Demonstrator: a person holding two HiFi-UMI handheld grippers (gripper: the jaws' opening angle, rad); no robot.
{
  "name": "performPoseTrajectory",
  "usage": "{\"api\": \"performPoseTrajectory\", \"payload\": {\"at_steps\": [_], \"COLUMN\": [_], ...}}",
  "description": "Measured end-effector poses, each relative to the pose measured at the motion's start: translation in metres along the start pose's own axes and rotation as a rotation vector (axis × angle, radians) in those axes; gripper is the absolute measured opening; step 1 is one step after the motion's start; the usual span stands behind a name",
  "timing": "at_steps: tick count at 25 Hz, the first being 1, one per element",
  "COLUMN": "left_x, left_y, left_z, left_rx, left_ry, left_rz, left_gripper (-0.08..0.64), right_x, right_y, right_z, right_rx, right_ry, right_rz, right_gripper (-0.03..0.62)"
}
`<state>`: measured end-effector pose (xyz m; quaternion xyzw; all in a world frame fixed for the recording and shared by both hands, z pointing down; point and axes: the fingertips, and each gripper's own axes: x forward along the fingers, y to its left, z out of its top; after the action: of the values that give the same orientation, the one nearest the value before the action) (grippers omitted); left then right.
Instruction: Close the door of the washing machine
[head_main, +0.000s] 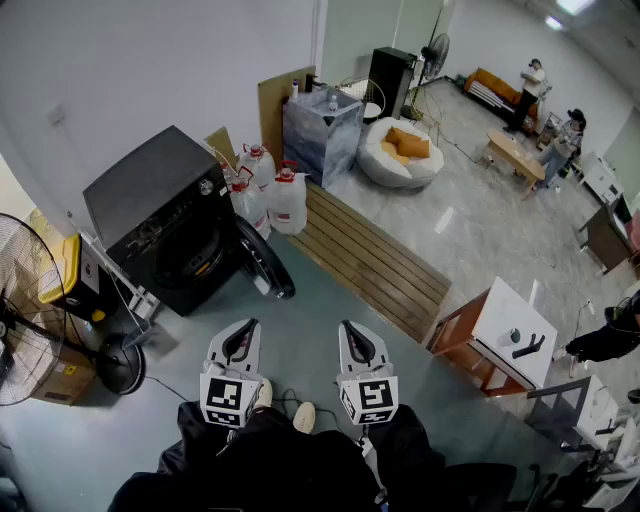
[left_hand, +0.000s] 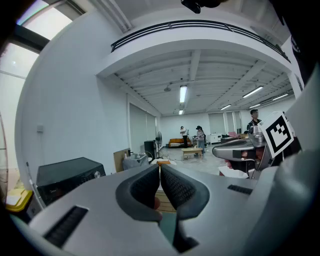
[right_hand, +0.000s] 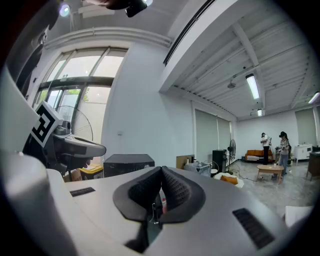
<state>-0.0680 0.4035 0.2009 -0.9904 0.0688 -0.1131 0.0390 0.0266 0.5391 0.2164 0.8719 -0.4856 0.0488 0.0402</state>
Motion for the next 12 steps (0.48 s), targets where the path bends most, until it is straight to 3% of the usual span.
{"api": "performPoseTrajectory", "payload": {"at_steps": [12], "left_x": [-0.003], "left_y": [-0.026], "left_z": [0.01], "left_rx": [0.008], "left_ry": [-0.018], "left_rz": [-0.013], "left_gripper": [0.029], "right_x": [-0.024], "right_y": [-0.018], "right_z": [0.002], "right_rx": [0.012], "right_ry": [-0.005], "right_rz": [-0.029], "right_gripper": [0.017]}}
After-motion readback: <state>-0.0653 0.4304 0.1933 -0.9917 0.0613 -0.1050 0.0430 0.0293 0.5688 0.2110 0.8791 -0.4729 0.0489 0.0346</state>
